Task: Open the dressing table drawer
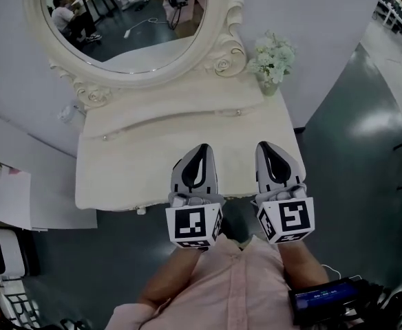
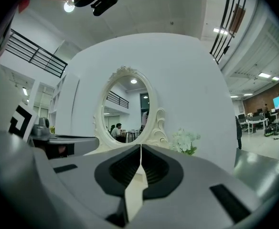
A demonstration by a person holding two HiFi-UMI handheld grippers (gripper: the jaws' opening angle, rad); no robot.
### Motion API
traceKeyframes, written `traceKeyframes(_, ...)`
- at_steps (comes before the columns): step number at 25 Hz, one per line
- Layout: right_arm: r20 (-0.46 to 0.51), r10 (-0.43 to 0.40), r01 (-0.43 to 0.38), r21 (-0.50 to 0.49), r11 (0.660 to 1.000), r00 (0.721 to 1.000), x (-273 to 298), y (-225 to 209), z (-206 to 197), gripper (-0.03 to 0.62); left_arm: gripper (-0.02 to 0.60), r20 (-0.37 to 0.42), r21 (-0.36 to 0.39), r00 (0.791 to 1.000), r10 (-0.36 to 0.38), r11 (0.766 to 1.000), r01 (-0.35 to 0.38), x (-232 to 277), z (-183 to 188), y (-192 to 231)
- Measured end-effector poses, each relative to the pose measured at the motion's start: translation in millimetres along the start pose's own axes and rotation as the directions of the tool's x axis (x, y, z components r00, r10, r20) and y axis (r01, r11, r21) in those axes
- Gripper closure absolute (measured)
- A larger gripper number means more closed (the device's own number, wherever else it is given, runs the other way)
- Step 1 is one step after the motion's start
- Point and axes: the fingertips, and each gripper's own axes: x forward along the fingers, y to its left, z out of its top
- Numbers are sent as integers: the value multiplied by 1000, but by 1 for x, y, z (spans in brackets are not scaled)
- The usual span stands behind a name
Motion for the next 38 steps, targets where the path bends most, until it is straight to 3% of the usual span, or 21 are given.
traceKeyframes(10,-29,-19,18,-13,1000,999,6,-4,-8,574,560,-29,-18,999,-18,1000,17,12,-12,4)
traceKeyframes(25,-86,-8,16,85,996,996,54,-65,-40,574,560,-144,17,990,12,1000,-10,75,-45,-8)
traceKeyframes(38,-84,79,-69,117,991,993,120,-111,-39,574,560,-144,39,985,97,995,-92,144,-41,-5)
